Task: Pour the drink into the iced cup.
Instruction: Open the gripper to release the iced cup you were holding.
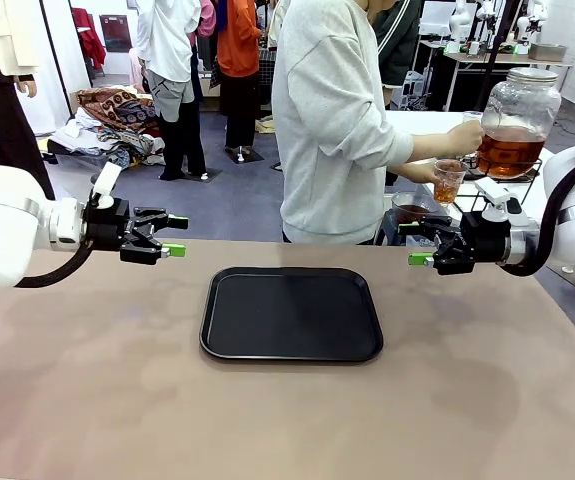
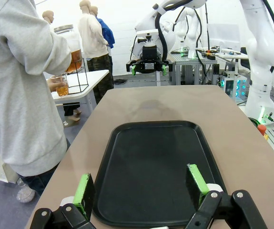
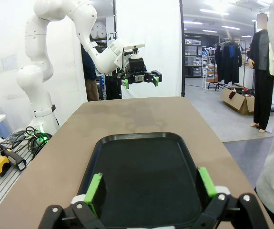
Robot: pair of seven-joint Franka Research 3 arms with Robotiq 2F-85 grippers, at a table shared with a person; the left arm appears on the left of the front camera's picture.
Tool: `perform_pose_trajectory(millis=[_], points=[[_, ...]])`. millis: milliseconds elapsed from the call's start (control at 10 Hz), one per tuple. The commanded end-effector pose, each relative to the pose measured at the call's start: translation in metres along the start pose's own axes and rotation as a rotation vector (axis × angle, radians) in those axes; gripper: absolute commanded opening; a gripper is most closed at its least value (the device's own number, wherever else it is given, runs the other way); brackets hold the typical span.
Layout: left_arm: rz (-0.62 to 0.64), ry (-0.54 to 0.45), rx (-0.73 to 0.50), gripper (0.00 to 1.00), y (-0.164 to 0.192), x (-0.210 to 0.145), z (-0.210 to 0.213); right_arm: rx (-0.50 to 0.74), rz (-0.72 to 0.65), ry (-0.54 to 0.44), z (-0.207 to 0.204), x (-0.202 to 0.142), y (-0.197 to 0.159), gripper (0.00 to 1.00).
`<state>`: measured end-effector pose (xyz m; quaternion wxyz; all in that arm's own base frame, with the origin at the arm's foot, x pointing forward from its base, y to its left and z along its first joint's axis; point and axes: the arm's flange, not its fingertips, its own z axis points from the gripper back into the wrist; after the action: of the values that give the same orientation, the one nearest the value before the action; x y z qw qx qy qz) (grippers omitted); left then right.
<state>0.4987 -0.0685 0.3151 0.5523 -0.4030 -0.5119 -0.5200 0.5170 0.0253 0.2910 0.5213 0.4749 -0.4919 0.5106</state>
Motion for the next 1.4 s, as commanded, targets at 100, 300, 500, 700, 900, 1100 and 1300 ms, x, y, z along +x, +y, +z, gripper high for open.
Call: perform_pose_trajectory(millis=[100,300,500,700,900,1100,1300], points=[[0.003,-0.002,-0.001,1.0,0.0011,0.0014,-0.0004,0.002,-0.001,0.006,-0.0019,0.0043,-0.0031,1.0],[0.003,-0.002,-0.001,1.0,0.0011,0.0014,-0.0004,0.002,-0.001,0.006,-0.0019,0.0043,-0.0031,1.0],[0.003,-0.002,-0.001,1.0,0.0011,0.0014,-0.0004,0.002,-0.001,0.006,-0.0019,0.0043,-0.0031,1.0],[0.003,-0.002,-0.001,1.0,0.0011,0.0014,-0.0004,0.002,-0.001,0.006,-0.0019,0.0043,-0.0031,1.0],[0.003,-0.002,-0.001,1.0,0.0011,0.0014,-0.0004,0.002,-0.001,0.006,-0.0019,0.0043,-0.0031,1.0],[0.003,-0.002,-0.001,1.0,0.0011,0.0014,-0.0004,0.002,-0.001,0.006,-0.0019,0.0043,-0.0031,1.0],[0.003,-0.002,-0.001,1.0,0.0011,0.0014,-0.0004,0.002,-0.001,0.006,-0.0019,0.0043,-0.0031,1.0]])
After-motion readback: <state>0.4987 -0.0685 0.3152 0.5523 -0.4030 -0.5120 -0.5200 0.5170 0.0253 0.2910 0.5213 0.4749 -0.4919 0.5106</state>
